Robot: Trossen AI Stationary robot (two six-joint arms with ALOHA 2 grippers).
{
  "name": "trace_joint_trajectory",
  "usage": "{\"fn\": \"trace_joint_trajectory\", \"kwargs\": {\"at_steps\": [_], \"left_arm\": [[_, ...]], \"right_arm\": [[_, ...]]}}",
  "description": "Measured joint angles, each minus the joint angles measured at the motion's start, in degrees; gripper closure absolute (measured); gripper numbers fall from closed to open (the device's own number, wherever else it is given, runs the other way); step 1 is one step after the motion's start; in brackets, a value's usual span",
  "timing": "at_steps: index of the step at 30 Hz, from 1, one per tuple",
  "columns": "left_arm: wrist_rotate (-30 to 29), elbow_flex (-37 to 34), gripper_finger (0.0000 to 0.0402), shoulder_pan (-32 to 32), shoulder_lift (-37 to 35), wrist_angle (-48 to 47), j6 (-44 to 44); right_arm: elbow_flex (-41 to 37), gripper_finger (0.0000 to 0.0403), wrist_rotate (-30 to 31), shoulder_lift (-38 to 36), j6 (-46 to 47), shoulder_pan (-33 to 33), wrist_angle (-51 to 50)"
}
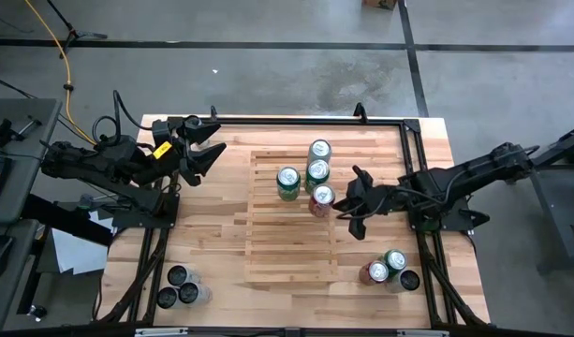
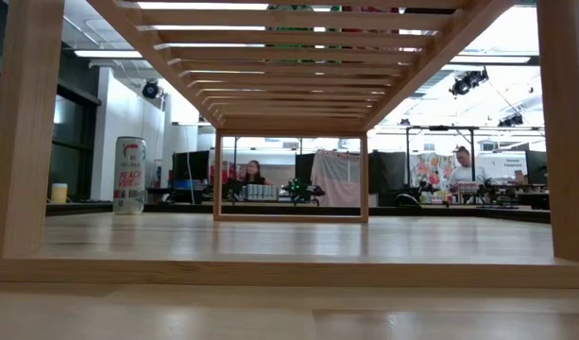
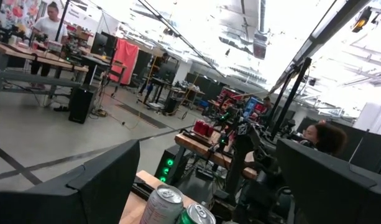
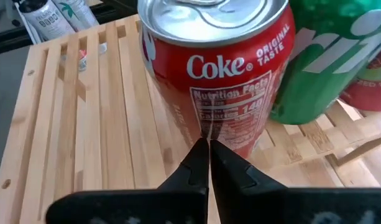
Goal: Place canned beverage on shelf
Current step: Put the top red soda can on the shelf, then put the top white pink soda can on the shelf
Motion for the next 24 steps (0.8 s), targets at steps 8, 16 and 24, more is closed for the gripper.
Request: {"fn": "trace_joint_trajectory", "kwargs": {"at_steps": [8,16,24], "left_arm": [[0.0,0.0,0.0033,0.0,-0.1,-0.1,0.0],[0.0,0.0,0.0033,0.0,-3.2,-4.8,-1.5],[-1.9,0.0,0.0033,0.0,-3.4,-9.1,2.8]], "right_arm": [[0.0,0.0403,-3.2,-0.6,-0.3,-0.4,-1.8],[0.0,0.0403,-1.1,-10.1,2.2,-0.3,-1.8],[0.1,0.0403,10.4,-17.5,-10.1,-0.4,18.9]]}}
